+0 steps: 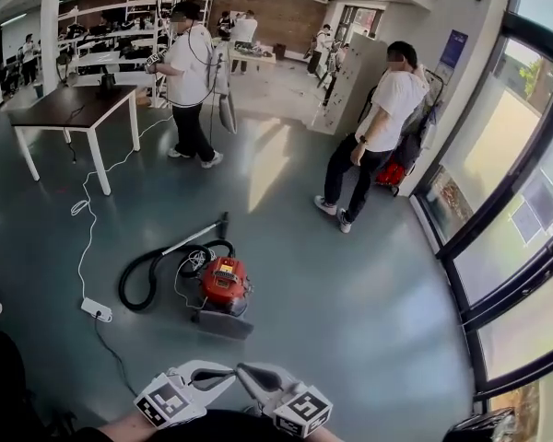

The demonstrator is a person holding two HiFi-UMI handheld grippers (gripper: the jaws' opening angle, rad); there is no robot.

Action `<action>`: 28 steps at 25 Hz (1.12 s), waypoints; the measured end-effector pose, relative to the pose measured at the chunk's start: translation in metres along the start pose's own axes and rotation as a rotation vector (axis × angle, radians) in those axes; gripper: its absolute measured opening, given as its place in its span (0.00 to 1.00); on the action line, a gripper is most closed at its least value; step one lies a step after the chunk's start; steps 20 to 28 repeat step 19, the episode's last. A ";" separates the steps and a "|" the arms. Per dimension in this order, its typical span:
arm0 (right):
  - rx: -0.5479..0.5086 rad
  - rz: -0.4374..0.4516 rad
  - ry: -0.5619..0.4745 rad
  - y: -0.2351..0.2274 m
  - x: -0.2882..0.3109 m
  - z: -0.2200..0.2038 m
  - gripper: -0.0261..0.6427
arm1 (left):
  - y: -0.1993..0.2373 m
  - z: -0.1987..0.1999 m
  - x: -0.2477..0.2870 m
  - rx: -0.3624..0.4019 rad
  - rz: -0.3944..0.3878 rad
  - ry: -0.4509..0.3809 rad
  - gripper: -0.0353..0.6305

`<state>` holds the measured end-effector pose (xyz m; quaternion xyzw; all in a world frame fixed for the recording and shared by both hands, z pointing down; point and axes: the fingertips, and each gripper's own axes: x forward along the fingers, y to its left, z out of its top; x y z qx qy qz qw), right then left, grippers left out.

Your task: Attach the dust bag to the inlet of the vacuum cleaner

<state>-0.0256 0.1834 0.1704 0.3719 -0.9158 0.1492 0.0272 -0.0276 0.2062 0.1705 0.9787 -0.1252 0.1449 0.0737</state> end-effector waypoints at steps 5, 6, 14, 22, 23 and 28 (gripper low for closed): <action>0.012 -0.002 -0.023 0.004 -0.003 0.009 0.03 | -0.005 0.003 -0.002 0.018 0.004 0.005 0.08; 0.013 -0.001 -0.028 0.006 -0.003 0.010 0.03 | -0.006 0.003 -0.003 0.021 0.006 0.006 0.08; -0.029 0.004 0.010 0.013 -0.003 -0.004 0.03 | -0.010 -0.001 -0.013 0.025 0.019 0.006 0.08; -0.020 -0.012 0.020 0.019 -0.007 -0.001 0.03 | -0.016 -0.003 -0.016 0.015 0.024 0.014 0.08; -0.020 -0.012 0.020 0.019 -0.007 -0.001 0.03 | -0.016 -0.003 -0.016 0.015 0.024 0.014 0.08; -0.020 -0.012 0.020 0.019 -0.007 -0.001 0.03 | -0.016 -0.003 -0.016 0.015 0.024 0.014 0.08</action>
